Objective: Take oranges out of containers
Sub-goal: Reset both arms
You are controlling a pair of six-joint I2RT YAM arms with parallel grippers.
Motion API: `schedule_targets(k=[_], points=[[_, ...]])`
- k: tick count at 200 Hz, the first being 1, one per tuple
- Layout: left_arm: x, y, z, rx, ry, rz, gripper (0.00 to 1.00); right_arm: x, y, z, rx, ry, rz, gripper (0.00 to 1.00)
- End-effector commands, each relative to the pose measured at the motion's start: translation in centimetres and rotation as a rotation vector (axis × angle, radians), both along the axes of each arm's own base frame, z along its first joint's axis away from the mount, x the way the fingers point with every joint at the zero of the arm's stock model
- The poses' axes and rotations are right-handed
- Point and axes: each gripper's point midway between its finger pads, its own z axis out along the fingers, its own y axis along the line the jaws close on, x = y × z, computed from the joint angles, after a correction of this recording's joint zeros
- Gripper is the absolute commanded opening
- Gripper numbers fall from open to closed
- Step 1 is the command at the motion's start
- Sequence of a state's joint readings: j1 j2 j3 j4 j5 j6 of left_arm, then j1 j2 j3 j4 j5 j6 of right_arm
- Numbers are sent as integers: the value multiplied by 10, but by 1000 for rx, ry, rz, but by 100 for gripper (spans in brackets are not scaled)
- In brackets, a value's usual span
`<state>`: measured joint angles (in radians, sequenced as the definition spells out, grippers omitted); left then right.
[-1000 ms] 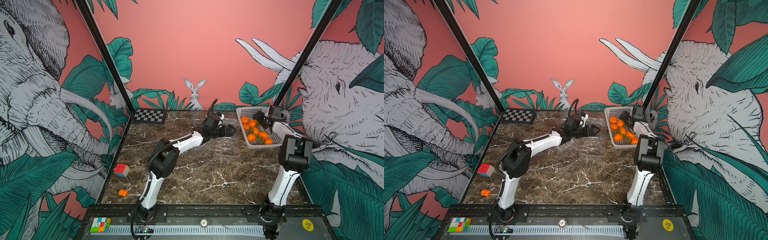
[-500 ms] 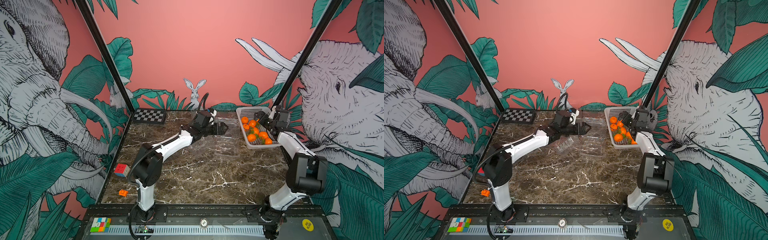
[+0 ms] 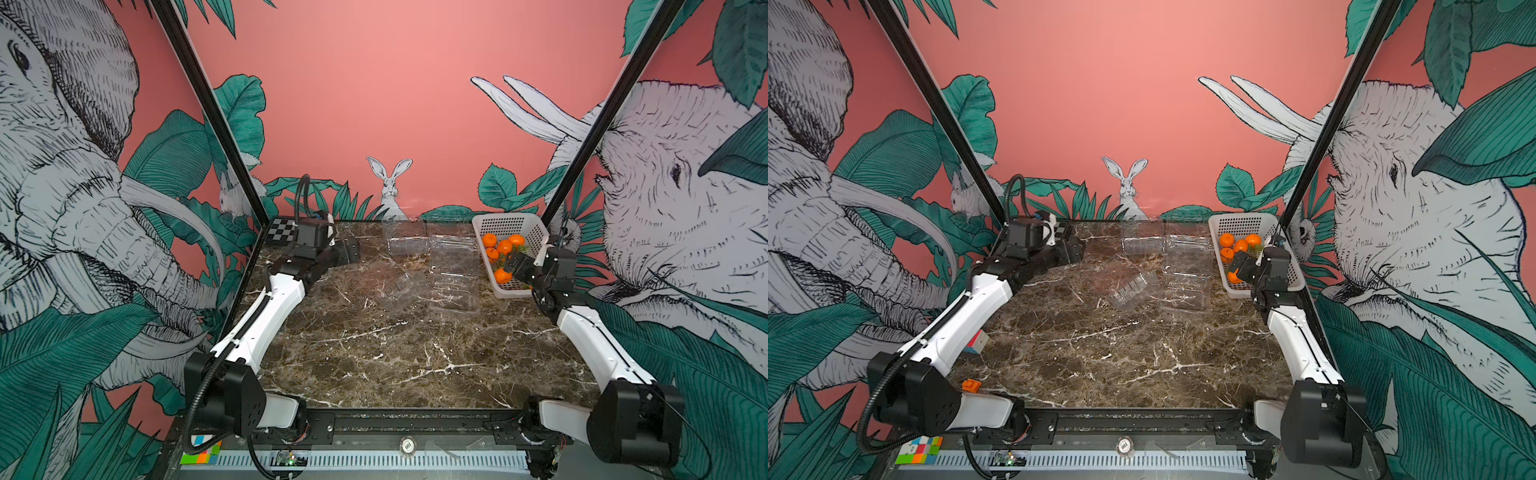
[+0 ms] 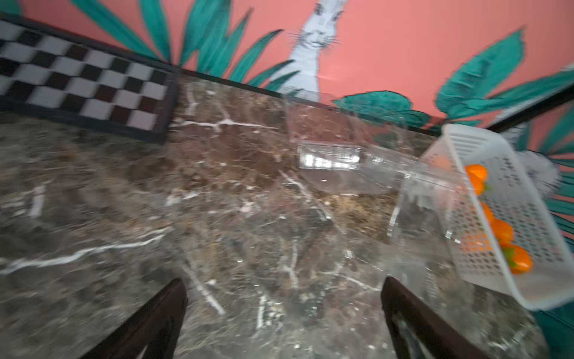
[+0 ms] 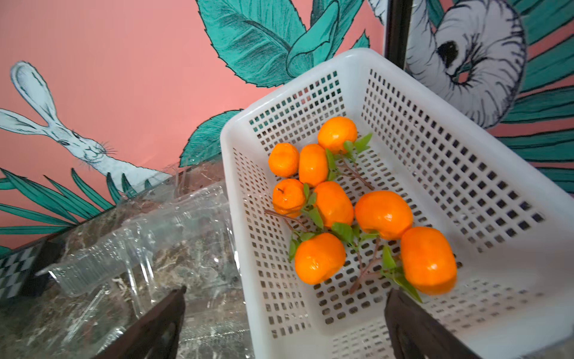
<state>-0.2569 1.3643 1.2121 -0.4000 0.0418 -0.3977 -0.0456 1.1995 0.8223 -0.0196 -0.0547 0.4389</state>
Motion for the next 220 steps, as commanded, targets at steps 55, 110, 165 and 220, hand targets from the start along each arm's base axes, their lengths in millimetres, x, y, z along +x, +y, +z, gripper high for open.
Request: schedule_targets(k=[55, 110, 165, 220], points=[[-39, 135, -72, 418, 51, 419, 99, -45, -32, -45, -199, 51, -139, 98], [-57, 177, -79, 602, -120, 611, 99, -62, -40, -63, -285, -52, -193, 98], [-24, 178, -109, 689, -154, 616, 99, -54, -38, -81, -387, -58, -179, 98], [-4, 164, -134, 703, -151, 522, 99, -33, -45, -86, -447, -75, -208, 98]])
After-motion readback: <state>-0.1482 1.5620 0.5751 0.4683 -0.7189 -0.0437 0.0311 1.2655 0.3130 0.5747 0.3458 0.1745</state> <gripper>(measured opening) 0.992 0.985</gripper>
